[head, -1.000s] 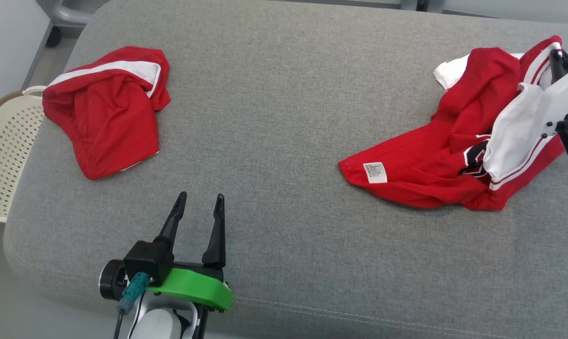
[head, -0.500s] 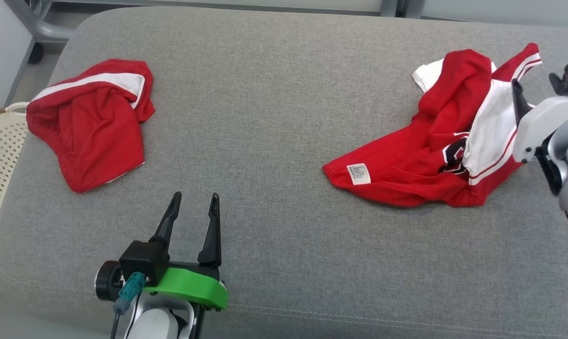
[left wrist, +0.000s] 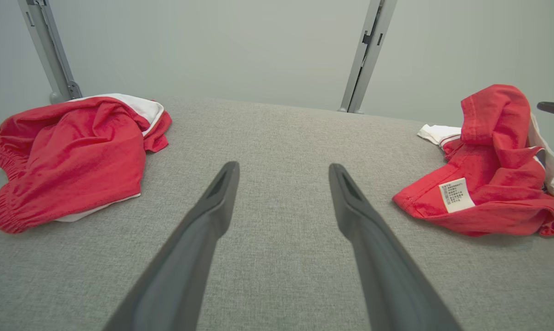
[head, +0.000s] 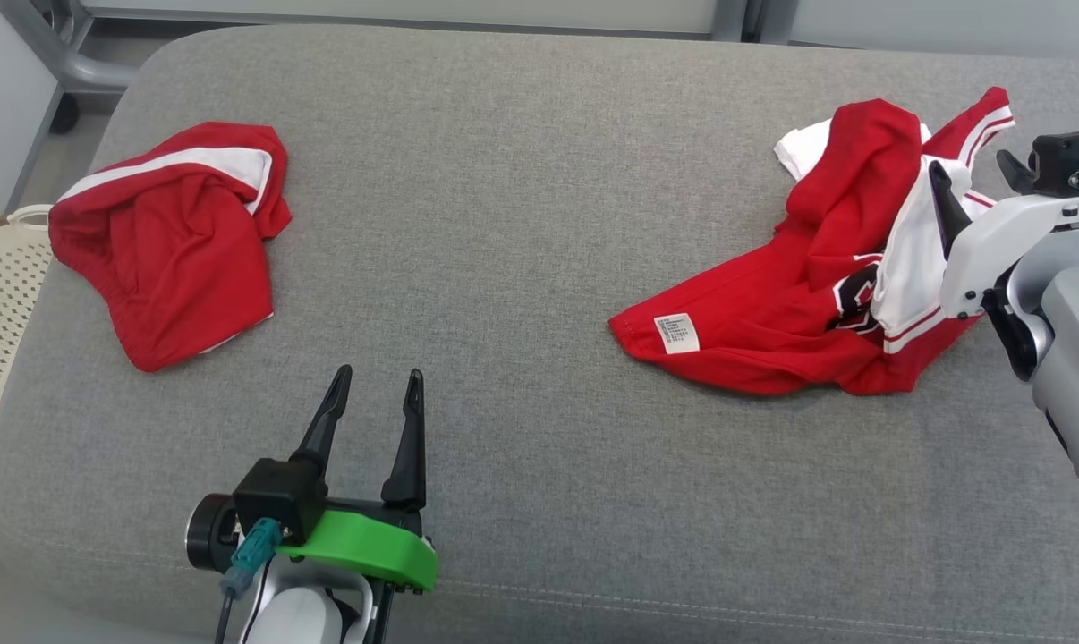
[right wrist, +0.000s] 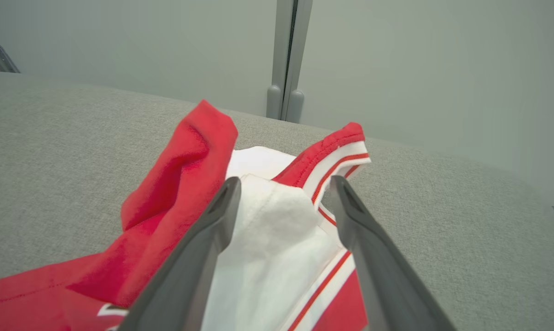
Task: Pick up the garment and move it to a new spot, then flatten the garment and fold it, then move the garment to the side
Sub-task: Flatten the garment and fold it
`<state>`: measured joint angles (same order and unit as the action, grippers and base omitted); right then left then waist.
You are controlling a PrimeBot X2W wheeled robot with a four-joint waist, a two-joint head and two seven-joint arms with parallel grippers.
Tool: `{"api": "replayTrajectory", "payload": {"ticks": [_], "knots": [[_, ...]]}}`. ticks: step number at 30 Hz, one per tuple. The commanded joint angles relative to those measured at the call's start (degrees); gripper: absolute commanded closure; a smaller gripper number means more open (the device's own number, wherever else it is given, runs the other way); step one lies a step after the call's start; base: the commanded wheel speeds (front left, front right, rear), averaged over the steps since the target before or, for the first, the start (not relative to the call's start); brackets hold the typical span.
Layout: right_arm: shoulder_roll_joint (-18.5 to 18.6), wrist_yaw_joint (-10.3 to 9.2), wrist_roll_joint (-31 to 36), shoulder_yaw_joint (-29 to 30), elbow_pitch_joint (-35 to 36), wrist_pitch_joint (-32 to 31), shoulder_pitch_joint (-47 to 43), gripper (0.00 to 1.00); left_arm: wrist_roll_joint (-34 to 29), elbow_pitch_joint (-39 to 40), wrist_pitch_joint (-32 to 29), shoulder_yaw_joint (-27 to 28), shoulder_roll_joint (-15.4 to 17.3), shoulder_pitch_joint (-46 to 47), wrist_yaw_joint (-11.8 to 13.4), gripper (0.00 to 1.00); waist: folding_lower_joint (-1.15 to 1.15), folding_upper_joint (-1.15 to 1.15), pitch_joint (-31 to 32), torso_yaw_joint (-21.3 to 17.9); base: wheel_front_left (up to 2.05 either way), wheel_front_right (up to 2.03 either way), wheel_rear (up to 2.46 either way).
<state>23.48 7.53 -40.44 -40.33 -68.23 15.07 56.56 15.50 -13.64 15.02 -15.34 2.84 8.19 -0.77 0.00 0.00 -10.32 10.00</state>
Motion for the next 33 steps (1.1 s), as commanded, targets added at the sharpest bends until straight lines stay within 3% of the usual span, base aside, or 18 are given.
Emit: {"api": "replayTrajectory", "payload": {"ticks": [1,10,11,12,13,25,33], "knots": [[-0.2,-0.08,-0.6,-0.4,-0.5,-0.4,-0.2,0.0,0.2,0.1,0.1,-0.2,0.1,-0.2,-0.1,0.0,0.0,0.0,-0.3,0.5,0.0,0.0,0.0],[-0.6,-0.08,-1.9,-1.0,-3.9,-4.0,0.5,0.0,0.6,0.3,0.1,-0.4,0.1,0.6,0.3,0.0,0.0,0.0,-1.7,2.6,0.0,0.0,0.0],[-0.6,-0.08,-2.0,-1.0,-4.2,-4.4,0.5,0.06,0.6,0.4,0.1,-0.4,0.1,0.6,0.4,0.0,0.0,0.0,-1.8,2.7,0.0,0.0,0.0],[-0.7,-0.08,-2.2,-1.0,-4.4,-4.6,0.5,0.35,0.6,0.4,0.1,-0.3,0.1,0.6,0.4,0.0,0.0,0.0,-1.8,2.8,0.0,0.0,0.0],[-0.7,-0.08,-2.3,-1.1,-4.5,-4.5,0.5,1.0,0.6,0.4,0.1,-0.2,0.1,0.6,0.4,0.0,0.0,0.0,-1.9,2.8,0.0,0.0,0.0],[-0.3,-0.08,-2.8,-0.9,-2.2,-0.1,-0.8,1.0,0.3,-0.1,0.1,-0.1,0.1,0.0,0.4,0.0,0.0,0.0,-0.1,0.8,0.0,0.0,0.0],[2.6,-0.07,-5.0,5.4,8.4,0.2,-8.0,1.0,0.1,-0.3,0.1,0.4,0.1,-1.2,0.3,0.0,0.0,0.0,2.3,-1.1,0.0,0.0,0.0]]}}
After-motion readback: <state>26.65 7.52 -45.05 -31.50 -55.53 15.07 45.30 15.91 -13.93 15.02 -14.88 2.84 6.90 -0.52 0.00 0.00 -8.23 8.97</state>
